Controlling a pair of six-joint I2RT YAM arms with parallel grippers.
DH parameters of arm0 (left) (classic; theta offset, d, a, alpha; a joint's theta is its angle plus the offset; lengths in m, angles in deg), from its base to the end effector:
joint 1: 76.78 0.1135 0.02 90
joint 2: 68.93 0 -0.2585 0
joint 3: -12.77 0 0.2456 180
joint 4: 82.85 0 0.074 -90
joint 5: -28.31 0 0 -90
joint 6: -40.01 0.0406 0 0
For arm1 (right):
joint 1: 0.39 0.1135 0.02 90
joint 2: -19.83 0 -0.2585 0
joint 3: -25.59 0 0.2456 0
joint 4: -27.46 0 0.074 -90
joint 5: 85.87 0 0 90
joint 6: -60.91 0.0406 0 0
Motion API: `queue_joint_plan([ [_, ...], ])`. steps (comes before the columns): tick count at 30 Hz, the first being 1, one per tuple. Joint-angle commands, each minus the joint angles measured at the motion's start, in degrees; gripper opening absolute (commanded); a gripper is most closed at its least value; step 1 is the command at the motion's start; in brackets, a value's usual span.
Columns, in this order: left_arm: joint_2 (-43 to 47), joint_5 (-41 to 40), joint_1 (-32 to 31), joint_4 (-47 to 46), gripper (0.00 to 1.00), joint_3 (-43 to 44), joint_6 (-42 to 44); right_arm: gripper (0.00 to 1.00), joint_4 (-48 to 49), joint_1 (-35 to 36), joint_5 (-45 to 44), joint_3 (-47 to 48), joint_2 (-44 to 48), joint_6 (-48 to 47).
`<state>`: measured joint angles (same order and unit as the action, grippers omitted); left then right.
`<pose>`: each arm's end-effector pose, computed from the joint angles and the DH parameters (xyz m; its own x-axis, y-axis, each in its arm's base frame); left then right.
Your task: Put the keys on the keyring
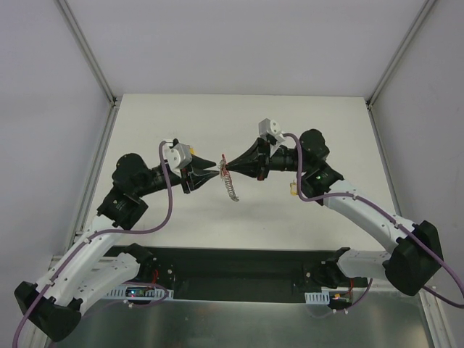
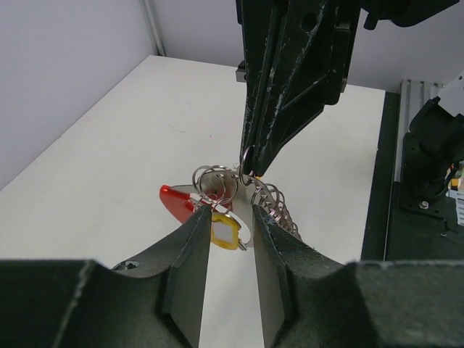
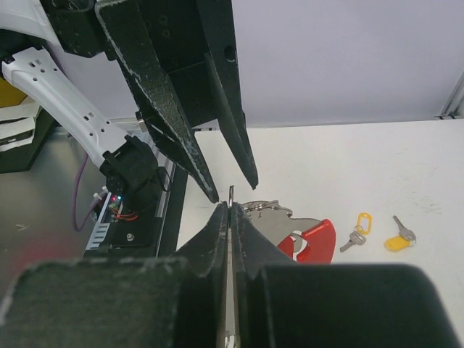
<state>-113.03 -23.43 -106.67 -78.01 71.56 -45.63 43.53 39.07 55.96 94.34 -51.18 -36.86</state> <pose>0.1403 -0.1096 0.3738 0.2178 -0.0564 -0.9744 0.9063 0.3821 0.1805 0.1940 0.2010 0.3719 0.3154 0.1514 -0.9368 -0.9483 0.0125 -0.3172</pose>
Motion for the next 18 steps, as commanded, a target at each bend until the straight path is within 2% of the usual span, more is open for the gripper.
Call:
queue_joint_plan([
  [1, -0.90, 6.38, 0.97, -6.52, 0.28, -0.43, -4.18, 0.01, 8.98, -0.26, 2.74, 0.41, -0.45, 3.11],
  [7, -1.69, 9.81, 1.32, -8.28, 0.26, -0.52, -6.29, 0.01, 9.51, -0.26, 3.45, 0.67, -1.24, 3.55],
  [18, -2.40, 9.73, 1.68, -9.42, 0.25, -0.70, -7.44, 0.01, 10.74, -0.26, 4.85, 1.11, -2.30, 4.78],
])
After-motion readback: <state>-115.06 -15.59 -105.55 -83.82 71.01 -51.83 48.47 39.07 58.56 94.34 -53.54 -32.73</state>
